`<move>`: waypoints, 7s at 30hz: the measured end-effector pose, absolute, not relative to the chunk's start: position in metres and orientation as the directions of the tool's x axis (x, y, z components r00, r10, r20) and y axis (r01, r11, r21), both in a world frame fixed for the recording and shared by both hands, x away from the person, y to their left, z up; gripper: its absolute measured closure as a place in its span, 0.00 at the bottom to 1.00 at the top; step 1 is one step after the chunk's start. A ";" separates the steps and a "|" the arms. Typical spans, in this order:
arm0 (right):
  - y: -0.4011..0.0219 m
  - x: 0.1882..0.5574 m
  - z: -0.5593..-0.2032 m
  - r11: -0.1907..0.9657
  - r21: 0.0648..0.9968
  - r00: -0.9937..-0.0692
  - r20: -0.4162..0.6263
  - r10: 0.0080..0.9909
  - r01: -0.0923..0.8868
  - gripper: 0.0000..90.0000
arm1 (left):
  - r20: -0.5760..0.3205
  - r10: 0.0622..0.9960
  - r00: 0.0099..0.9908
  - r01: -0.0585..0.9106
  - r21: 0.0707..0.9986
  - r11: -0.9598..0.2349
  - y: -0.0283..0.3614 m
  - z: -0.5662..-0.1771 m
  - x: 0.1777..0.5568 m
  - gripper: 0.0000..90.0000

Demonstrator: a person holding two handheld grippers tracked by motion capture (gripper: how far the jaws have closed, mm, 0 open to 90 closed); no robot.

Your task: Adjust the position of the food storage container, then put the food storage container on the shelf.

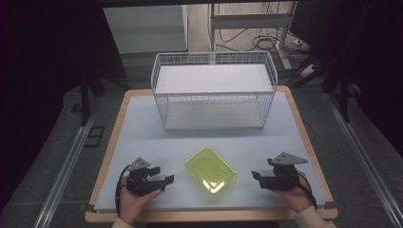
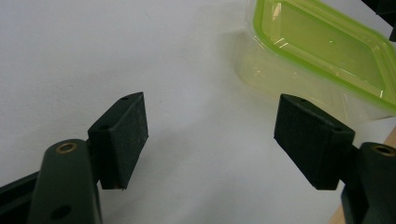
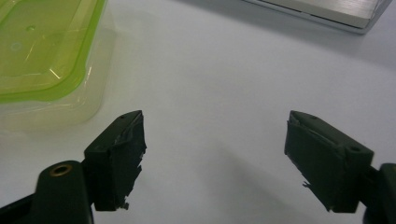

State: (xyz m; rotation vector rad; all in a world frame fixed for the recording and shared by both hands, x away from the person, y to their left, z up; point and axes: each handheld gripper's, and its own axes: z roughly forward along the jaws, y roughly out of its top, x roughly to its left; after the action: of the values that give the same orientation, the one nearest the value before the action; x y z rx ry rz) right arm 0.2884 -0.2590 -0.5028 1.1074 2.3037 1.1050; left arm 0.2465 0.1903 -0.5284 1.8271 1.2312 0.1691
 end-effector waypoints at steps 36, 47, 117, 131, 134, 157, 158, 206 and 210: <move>-0.222 0.276 -0.467 0.431 0.766 -0.771 0.129 0.624 0.477 0.99 | -0.335 0.782 0.525 0.669 0.730 -0.137 0.179 -0.525 0.250 0.29; -0.158 0.266 -0.457 0.521 0.758 -0.869 0.120 0.480 0.392 1.00 | -0.334 0.782 0.527 0.668 0.731 -0.137 0.178 -0.525 0.249 0.28; -0.178 0.282 -0.487 0.609 0.649 -0.833 0.069 0.549 0.456 1.00 | -0.349 0.774 0.528 0.674 0.727 -0.132 0.180 -0.526 0.249 0.28; -0.204 0.286 -0.460 0.507 0.728 -0.806 0.104 0.582 0.461 1.00 | -0.359 0.774 0.521 0.673 0.731 -0.115 0.182 -0.524 0.249 0.28; -0.216 0.294 -0.461 0.473 0.734 -0.781 0.123 0.613 0.487 1.00 | -0.361 0.776 0.517 0.674 0.730 -0.110 0.183 -0.524 0.249 0.28; -0.246 0.319 -0.465 0.269 0.757 -0.696 0.320 0.643 0.596 0.43 | -0.441 0.726 0.528 0.685 0.726 -0.057 0.176 -0.498 0.256 0.27; -0.247 0.320 -0.466 0.265 0.753 -0.695 0.330 0.639 0.602 0.41 | -0.452 0.722 0.524 0.690 0.722 -0.048 0.176 -0.498 0.257 0.27; -0.229 0.354 -0.502 0.149 0.549 -0.512 0.600 0.614 0.822 0.57 | -0.725 0.576 0.379 0.862 0.503 0.066 0.141 -0.523 0.310 0.37; -0.229 0.355 -0.503 0.148 0.545 -0.509 0.605 0.612 0.826 0.59 | -0.730 0.569 0.379 0.863 0.500 0.067 0.140 -0.524 0.311 0.42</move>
State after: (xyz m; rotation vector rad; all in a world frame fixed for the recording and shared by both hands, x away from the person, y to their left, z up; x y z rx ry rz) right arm 0.3547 -0.2287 -0.5031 1.6381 2.5494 1.5061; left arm 0.3105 0.1401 -0.5240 1.6162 1.3017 -0.3600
